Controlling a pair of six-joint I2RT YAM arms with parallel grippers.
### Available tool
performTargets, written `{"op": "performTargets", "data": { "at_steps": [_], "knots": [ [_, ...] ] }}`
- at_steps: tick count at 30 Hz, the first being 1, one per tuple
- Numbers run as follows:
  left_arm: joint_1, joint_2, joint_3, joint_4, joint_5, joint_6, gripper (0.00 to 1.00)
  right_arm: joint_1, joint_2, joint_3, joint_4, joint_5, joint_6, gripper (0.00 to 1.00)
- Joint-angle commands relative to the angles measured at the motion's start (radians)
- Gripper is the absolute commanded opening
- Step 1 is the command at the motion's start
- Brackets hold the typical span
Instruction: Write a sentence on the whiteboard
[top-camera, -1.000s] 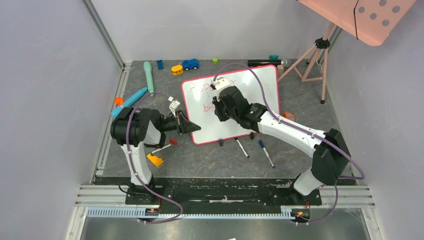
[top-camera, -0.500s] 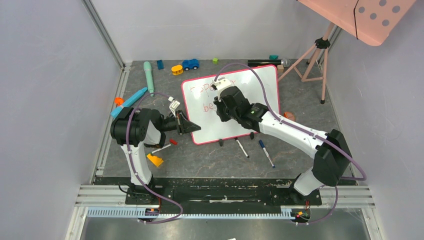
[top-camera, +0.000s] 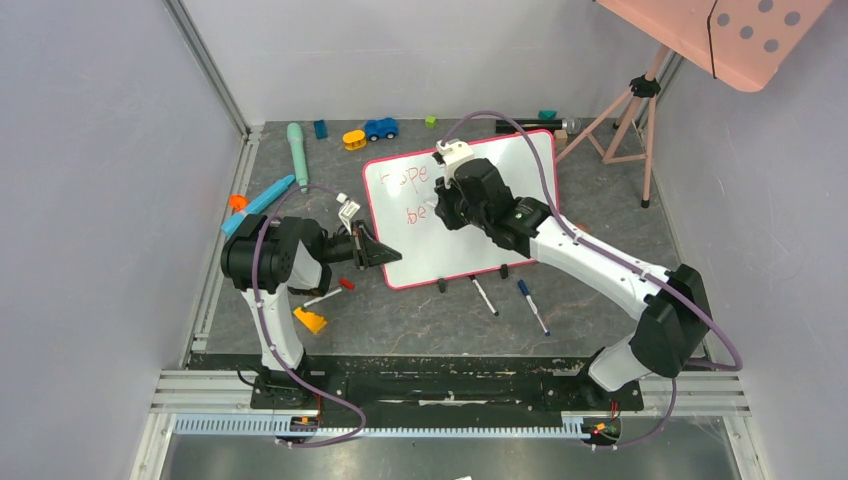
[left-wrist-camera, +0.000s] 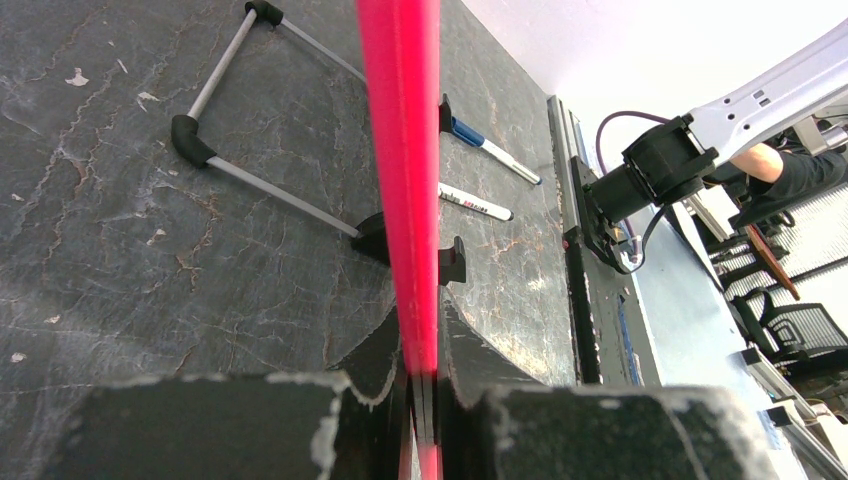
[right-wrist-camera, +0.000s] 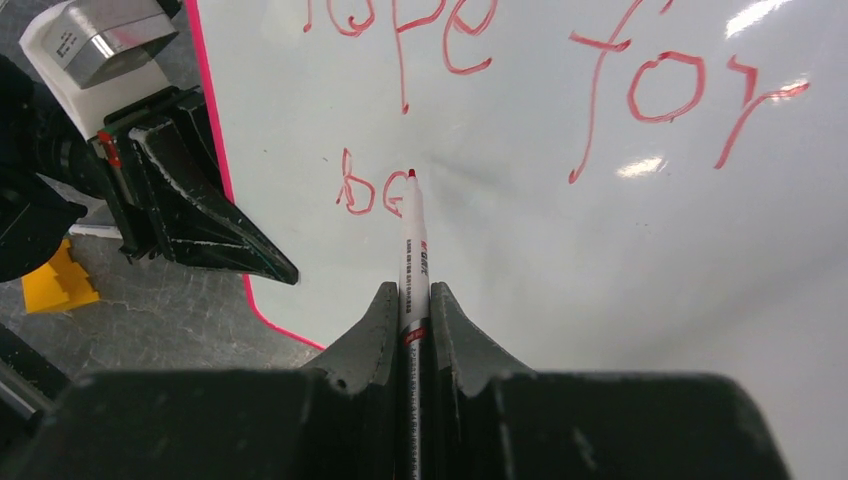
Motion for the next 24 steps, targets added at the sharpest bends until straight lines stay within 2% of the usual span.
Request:
{"op": "performTargets", "data": {
  "at_steps": [1,24],
  "knots": [
    [-0.02,0.01,0.009,0.064,0.056,0.129,0.02,-0.016,-0.014,0.055,0.013,0.035,-0.021,0.0],
    [-0.02,0.008,0.008,0.064,0.057,0.131,0.02,-0.018,0.044,0.04,0.01,0.026,-0.043,0.0]
  ]
}}
